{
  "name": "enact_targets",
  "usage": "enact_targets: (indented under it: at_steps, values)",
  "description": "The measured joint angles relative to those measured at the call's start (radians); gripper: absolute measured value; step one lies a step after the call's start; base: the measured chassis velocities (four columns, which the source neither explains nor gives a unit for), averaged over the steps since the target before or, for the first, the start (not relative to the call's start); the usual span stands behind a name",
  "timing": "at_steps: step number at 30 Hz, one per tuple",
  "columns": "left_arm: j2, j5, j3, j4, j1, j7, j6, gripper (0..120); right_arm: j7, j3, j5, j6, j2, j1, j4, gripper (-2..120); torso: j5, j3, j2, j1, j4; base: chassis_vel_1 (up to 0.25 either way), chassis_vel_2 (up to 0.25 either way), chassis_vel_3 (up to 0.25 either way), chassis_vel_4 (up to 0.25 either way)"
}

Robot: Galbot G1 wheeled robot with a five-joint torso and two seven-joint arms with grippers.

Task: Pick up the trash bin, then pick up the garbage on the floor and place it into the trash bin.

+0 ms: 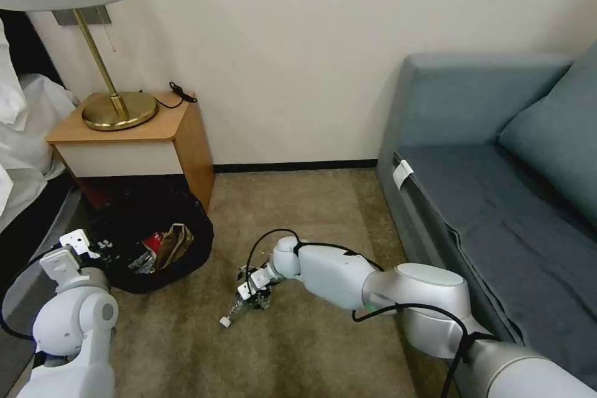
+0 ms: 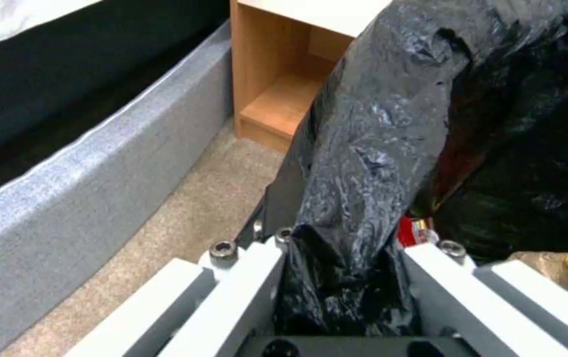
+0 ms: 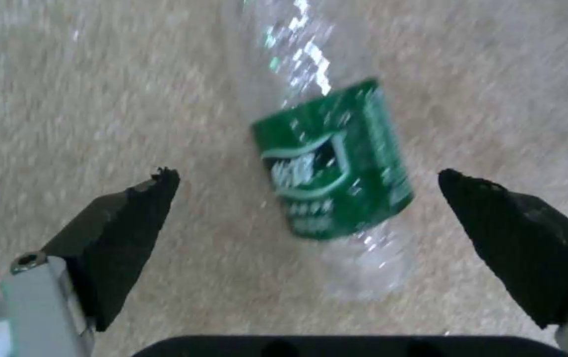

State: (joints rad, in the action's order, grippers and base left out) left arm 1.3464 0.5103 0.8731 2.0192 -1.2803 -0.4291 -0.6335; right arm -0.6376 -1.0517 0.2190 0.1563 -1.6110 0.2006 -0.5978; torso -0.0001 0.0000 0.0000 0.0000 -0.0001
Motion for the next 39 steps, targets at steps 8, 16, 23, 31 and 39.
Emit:
enact_targets:
  at_steps: [8,16,23,31,39]
  values:
    - [0.000,0.008,0.001,-0.002,-0.001,0.003,0.005,2,0.018,0.001,0.006,0.004,0.001,0.015,0.037,100,0.0001,0.000,0.000,0.000,0.0000,0.000,0.000,0.000,0.000]
    - [0.004,0.023,0.010,0.017,-0.013,0.005,0.006,2,0.039,0.017,0.005,0.004,0.002,0.014,0.029,100,0.0001,0.000,0.000,0.000,0.0000,0.000,0.000,0.000,0.000]
    - [-0.016,0.050,0.060,0.037,-0.007,0.002,-0.012,2,0.044,0.039,0.008,0.003,0.002,0.000,0.022,100,0.0001,0.000,0.000,0.000,0.0001,0.000,0.000,0.000,0.000]
    - [-0.037,0.097,0.145,0.038,0.001,0.004,-0.029,2,0.042,0.035,0.014,0.006,0.003,0.011,0.047,100,0.0001,0.000,0.000,0.000,0.0001,0.000,0.000,0.000,0.000]
    - [-0.038,0.111,0.159,0.036,0.004,0.006,-0.033,2,0.055,0.022,0.004,0.011,0.003,0.018,0.060,100,0.0001,0.000,0.000,0.000,0.0001,0.000,0.000,0.000,0.000]
